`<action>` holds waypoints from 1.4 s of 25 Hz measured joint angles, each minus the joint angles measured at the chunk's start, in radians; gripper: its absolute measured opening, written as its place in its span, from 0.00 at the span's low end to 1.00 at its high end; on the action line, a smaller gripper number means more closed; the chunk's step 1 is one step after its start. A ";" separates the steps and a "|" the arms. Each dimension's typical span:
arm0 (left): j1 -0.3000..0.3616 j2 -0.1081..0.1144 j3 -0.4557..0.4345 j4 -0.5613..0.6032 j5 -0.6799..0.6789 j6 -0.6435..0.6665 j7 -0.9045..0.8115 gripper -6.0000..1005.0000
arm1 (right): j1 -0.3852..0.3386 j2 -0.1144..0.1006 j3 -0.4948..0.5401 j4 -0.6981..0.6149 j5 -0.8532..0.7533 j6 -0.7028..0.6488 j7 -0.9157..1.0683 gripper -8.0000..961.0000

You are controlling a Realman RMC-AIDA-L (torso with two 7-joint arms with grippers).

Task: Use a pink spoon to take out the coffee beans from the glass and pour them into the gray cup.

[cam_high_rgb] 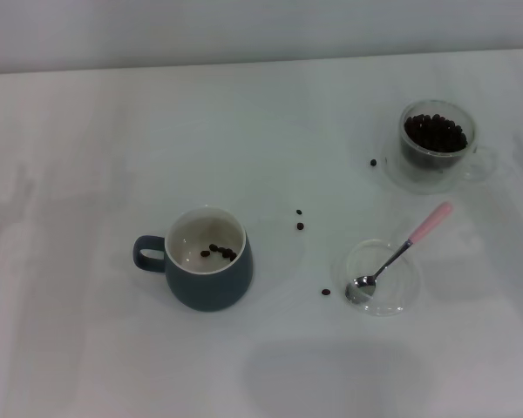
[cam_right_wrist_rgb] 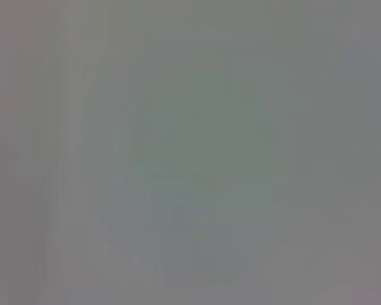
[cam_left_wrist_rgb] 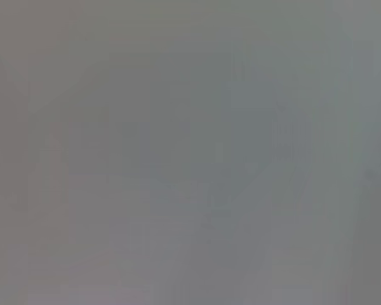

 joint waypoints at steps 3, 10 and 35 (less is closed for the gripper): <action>-0.005 0.001 0.000 0.000 -0.012 0.013 0.000 0.88 | 0.018 0.001 0.005 0.033 0.058 -0.014 -0.093 0.91; -0.006 -0.001 0.001 -0.017 -0.017 0.027 0.000 0.88 | 0.022 -0.001 0.010 0.045 0.064 -0.028 -0.073 0.91; -0.025 0.001 0.007 -0.073 -0.013 0.094 0.000 0.88 | 0.037 0.003 0.014 0.109 0.137 0.068 -0.032 0.91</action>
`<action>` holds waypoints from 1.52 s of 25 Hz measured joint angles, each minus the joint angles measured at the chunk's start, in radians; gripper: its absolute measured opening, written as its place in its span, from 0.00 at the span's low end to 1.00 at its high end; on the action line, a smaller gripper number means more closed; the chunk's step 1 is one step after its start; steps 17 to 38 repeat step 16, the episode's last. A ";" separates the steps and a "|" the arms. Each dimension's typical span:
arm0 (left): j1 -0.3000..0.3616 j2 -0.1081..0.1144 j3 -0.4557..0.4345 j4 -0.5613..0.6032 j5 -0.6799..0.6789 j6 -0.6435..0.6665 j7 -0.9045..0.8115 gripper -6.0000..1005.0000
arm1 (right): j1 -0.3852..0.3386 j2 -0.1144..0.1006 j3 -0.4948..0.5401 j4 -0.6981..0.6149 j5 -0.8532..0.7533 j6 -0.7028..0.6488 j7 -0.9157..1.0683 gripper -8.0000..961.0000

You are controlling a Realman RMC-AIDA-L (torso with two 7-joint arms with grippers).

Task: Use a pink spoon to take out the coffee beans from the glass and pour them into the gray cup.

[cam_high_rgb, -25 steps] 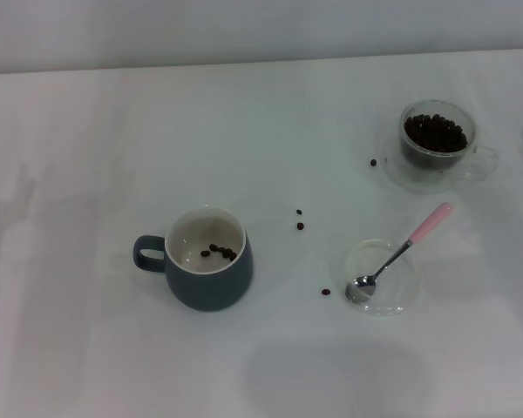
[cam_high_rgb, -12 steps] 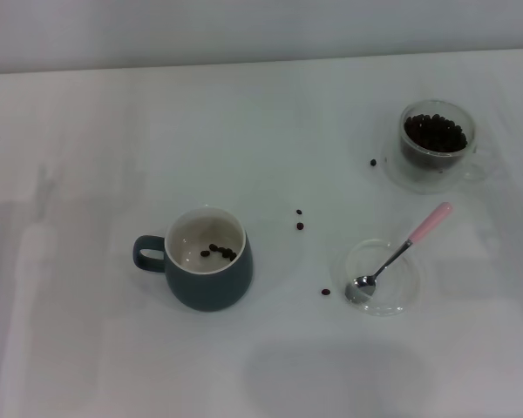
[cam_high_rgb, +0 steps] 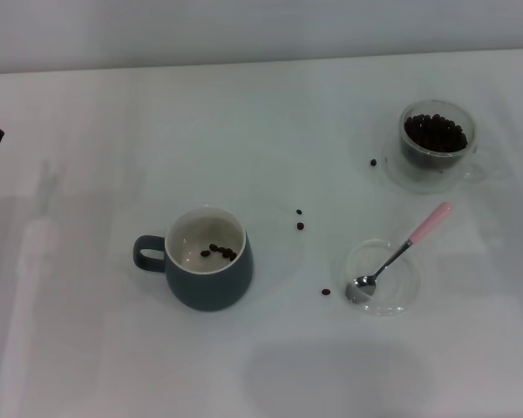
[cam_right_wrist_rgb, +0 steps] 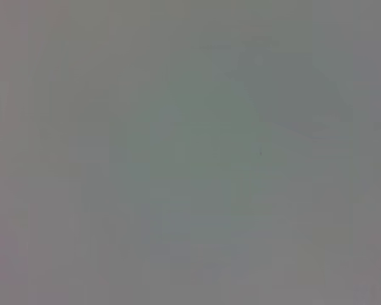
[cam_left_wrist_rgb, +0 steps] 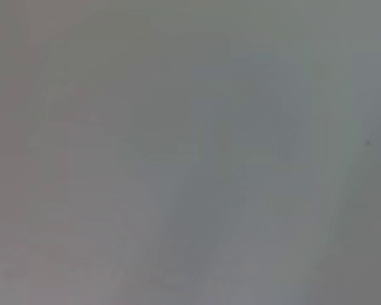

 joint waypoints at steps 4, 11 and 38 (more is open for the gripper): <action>-0.009 0.001 -0.005 -0.001 -0.004 0.011 -0.004 0.88 | 0.000 0.000 0.002 0.001 0.001 0.006 0.052 0.91; -0.025 -0.001 -0.002 -0.001 0.000 0.019 -0.002 0.88 | 0.002 0.000 0.028 0.007 0.005 0.012 0.082 0.91; -0.026 0.000 -0.002 0.004 0.000 0.021 -0.001 0.88 | 0.003 0.000 0.041 0.013 0.006 0.018 0.100 0.91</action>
